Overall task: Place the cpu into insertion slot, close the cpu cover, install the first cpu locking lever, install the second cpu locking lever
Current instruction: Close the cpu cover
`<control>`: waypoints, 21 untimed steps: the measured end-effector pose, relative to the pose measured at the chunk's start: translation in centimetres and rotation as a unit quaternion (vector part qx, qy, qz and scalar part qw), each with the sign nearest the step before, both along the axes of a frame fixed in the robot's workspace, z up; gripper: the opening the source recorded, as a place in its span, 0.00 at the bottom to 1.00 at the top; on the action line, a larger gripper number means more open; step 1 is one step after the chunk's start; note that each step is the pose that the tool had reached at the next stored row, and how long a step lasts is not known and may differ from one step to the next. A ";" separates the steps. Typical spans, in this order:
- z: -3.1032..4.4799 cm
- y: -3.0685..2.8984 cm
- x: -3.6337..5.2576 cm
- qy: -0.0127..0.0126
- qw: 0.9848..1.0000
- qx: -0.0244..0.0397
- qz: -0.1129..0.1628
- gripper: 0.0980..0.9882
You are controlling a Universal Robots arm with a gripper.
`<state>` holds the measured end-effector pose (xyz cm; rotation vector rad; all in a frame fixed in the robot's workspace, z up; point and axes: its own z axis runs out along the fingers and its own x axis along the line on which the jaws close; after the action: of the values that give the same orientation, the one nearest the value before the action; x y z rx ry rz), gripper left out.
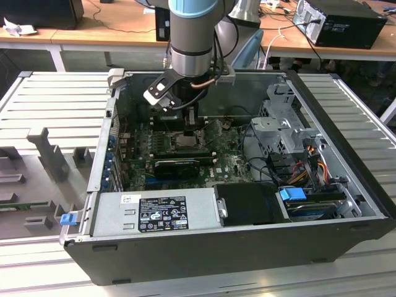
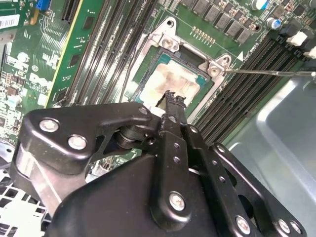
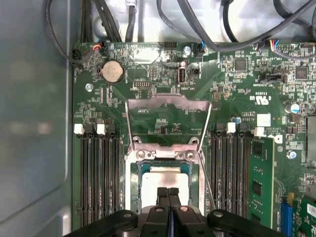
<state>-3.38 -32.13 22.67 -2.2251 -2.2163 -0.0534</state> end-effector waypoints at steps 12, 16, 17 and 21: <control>0.83 -0.04 0.60 0.002 1.000 0.001 0.000 0.01; 1.51 -0.04 0.60 0.002 1.000 0.001 0.000 0.01; 1.63 -0.04 0.60 0.002 1.000 0.001 0.000 0.01; 1.96 -0.04 0.60 0.002 1.000 0.001 0.000 0.01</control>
<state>-2.79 -32.17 24.63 -2.2216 -2.2127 -0.0508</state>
